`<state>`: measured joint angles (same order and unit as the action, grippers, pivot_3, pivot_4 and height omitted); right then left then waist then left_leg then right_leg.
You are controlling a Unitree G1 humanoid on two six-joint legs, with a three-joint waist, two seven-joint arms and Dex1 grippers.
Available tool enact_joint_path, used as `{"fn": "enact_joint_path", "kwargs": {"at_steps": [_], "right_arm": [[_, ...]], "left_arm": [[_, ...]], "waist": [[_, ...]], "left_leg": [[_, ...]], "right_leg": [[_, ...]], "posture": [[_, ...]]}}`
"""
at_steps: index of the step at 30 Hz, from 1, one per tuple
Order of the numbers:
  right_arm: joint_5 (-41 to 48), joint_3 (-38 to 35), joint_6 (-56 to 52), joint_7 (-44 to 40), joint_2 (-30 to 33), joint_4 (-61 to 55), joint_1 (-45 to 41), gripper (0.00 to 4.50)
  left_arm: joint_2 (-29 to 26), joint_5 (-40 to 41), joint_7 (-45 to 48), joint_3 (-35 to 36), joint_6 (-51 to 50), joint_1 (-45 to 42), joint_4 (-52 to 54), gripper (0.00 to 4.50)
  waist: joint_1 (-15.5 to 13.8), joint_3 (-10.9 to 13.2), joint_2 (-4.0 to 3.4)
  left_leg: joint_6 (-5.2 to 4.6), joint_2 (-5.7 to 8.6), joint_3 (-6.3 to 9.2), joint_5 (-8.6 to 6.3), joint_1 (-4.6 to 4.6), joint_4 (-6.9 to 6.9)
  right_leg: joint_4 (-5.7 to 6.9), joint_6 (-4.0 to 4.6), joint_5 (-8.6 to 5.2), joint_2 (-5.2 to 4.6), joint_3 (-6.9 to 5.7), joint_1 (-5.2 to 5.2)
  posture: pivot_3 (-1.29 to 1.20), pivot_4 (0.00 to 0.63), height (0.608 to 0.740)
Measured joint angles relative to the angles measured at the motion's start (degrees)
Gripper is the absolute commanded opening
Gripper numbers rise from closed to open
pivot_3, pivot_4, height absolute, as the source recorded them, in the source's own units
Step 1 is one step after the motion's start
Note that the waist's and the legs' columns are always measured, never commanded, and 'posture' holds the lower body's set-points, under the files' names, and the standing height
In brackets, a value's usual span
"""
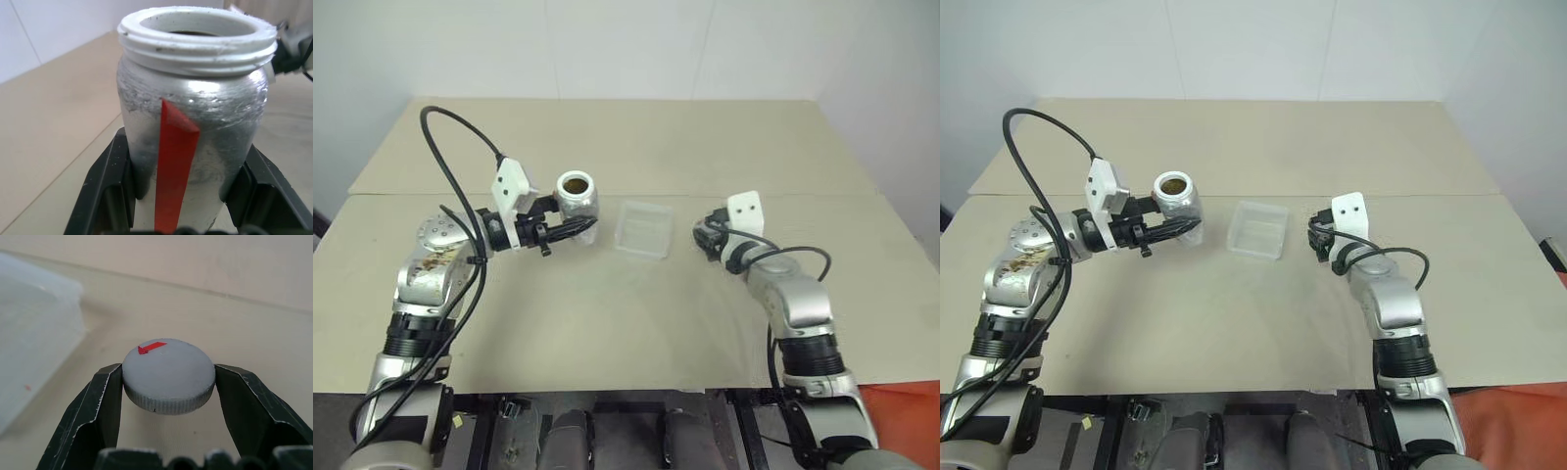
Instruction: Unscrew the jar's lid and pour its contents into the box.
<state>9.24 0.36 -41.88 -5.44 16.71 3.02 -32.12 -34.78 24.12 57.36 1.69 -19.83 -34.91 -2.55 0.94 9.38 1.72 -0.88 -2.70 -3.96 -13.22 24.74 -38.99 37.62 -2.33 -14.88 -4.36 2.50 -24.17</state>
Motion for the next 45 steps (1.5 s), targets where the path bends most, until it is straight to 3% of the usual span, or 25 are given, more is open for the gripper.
{"fn": "enact_joint_path", "kwargs": {"at_steps": [3, 4, 9, 16, 18, 21, 26, 30, 37, 45], "right_arm": [[-0.9, 0.0, 0.7, 0.4, -0.7, 2.2, 0.0, 4.37], [-1.1, 0.0, 0.7, 0.4, -0.7, 2.4, 0.0, 4.44], [0.1, -0.3, -1.9, -5.7, 3.7, -2.2, 1.7, 4.44], [13.0, -3.8, -14.6, -25.9, 21.3, -16.7, 0.7, 4.44], [17.1, -5.1, -15.8, -30.9, 24.0, -18.2, -2.3, 4.44], [22.1, -5.8, -16.2, -39.0, 29.3, -18.7, -6.5, 4.44], [26.7, -4.5, -16.3, -47.0, 32.9, -20.0, -7.9, 4.44], [28.2, -2.9, -18.0, -48.6, 33.8, -20.4, -8.2, 4.44], [30.9, -3.2, -21.1, -47.9, 33.5, -20.4, -9.5, 4.44], [35.0, -4.5, -22.5, -45.6, 33.2, -22.1, -9.7, 4.44]], "left_arm": [[0.2, 0.1, -1.0, 0.0, -1.1, 0.1, 1.2, 1.96], [0.2, 0.1, -1.3, 0.0, -1.4, 0.1, 1.3, 1.96], [0.2, -3.0, -3.3, -0.8, -0.9, -1.3, -0.4, 1.96], [2.7, -18.4, -12.1, -5.6, 15.4, -13.8, -17.1, 1.96], [3.7, -24.4, -15.6, -8.9, 23.0, -17.5, -22.6, 1.96], [3.6, -41.6, -26.7, -19.4, 38.3, -25.3, -34.5, 1.96], [5.5, -69.3, -53.1, -37.8, 53.0, -41.1, -50.9, 1.96], [8.8, -86.2, -70.8, -50.4, 53.2, -50.1, -59.4, 1.96], [14.6, -102.6, -88.0, -64.8, 46.4, -51.2, -65.7, 1.96], [15.8, -105.9, -94.7, -67.0, 40.2, -51.2, -68.1, 1.96]], "waist": [[0.0, 0.0, 0.00], [0.0, 0.0, 0.00], [-0.3, 0.0, 0.00], [-1.0, 0.0, -0.01], [-0.8, 0.0, -0.01], [-1.2, 0.0, 0.01], [-2.0, 0.0, 0.04], [-2.0, 0.0, 0.05], [-1.8, 0.0, 0.06], [-1.9, 0.1, 0.07]], "left_leg": [[0.01, 0.00, 0.01, 0.01, 0.00, -0.01], [0.01, 0.00, 0.00, 0.01, 0.00, 0.00], [0.00, 0.01, 0.02, 0.00, 0.01, 0.00], [-0.02, 0.07, 0.06, 0.01, -0.01, -0.01], [-0.03, 0.07, 0.05, 0.00, -0.01, 0.02], [-0.05, 0.11, 0.04, -0.01, 0.02, 0.03], [-0.10, 0.17, 0.07, -0.04, 0.33, -0.09], [-0.14, 0.20, 0.06, -0.07, 0.43, -0.12], [-0.14, 0.18, 0.06, -0.06, 0.49, -0.12], [-0.14, 0.19, 0.08, -0.06, 0.51, -0.12]], "right_leg": [[-0.01, 0.00, 0.00, 0.00, -0.01, 0.00], [0.00, 0.00, 0.00, 0.00, -0.01, 0.00], [-0.01, 0.00, 0.00, 0.00, -0.02, 0.01], [-0.42, 0.00, 0.01, 0.01, -0.07, 0.13], [-0.46, -0.01, 0.01, 0.02, -0.06, 0.13], [-0.51, -0.01, 0.01, 0.01, -0.07, 0.11], [-0.52, -0.06, 0.04, -0.05, -0.12, -0.04], [-0.51, -0.09, 0.04, -0.08, -0.13, -0.11], [-0.46, -0.09, 0.04, -0.07, -0.12, -0.22], [-0.41, -0.09, 0.04, -0.09, -0.13, -0.21]], "posture": [[0.00, 0.150, 0.740], [0.00, 0.150, 0.740], [0.00, 0.150, 0.740], [0.00, 0.150, 0.740], [0.00, 0.150, 0.740], [0.00, 0.150, 0.740], [0.00, 0.150, 0.740], [0.00, 0.150, 0.740], [0.00, 0.150, 0.740], [0.00, 0.150, 0.740]]}}
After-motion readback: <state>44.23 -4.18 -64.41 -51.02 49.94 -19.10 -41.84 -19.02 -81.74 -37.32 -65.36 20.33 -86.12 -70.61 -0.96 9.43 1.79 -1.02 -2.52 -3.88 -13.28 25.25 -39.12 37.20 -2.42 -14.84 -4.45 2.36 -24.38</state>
